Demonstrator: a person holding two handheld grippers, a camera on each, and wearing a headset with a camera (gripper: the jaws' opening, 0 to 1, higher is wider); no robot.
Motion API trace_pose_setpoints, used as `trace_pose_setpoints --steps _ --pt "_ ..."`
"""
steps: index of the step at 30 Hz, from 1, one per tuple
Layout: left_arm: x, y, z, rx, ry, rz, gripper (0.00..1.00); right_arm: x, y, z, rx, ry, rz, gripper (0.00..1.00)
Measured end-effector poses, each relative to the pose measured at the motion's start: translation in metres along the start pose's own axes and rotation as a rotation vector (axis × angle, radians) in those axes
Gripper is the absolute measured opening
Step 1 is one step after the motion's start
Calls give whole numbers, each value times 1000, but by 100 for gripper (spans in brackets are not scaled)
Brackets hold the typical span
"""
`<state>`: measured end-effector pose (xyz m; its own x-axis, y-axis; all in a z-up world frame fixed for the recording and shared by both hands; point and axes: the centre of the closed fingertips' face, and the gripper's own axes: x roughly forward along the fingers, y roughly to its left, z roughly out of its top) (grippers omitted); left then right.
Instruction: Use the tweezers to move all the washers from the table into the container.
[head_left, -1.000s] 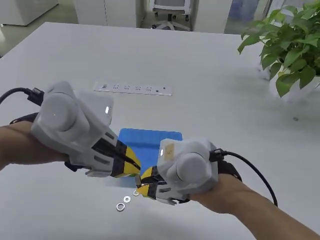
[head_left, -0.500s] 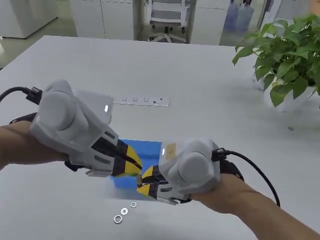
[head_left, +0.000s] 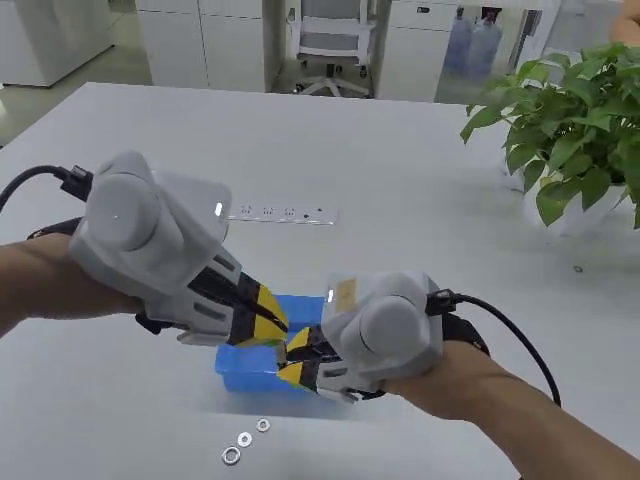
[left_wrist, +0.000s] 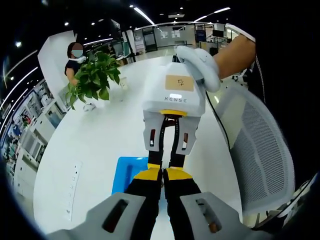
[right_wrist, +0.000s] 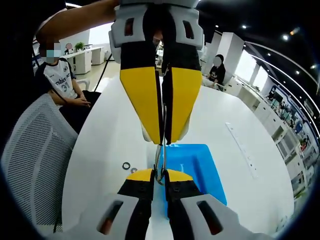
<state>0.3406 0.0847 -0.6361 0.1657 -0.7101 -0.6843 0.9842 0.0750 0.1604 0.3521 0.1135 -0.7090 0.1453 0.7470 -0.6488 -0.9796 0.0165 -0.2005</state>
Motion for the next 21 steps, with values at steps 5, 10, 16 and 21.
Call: trace_pose_setpoints --steps 5,10,16,21 --pt "3 8 2 10 -2 0 6 -1 -9 -3 5 1 -10 10" --pt "7 17 0 14 -1 1 6 1 -18 -7 14 3 -15 10" --pt "14 24 -5 14 4 -4 6 5 -24 -14 20 8 -12 10" --pt "19 30 -10 10 7 -8 6 10 -30 -20 27 10 -7 10"
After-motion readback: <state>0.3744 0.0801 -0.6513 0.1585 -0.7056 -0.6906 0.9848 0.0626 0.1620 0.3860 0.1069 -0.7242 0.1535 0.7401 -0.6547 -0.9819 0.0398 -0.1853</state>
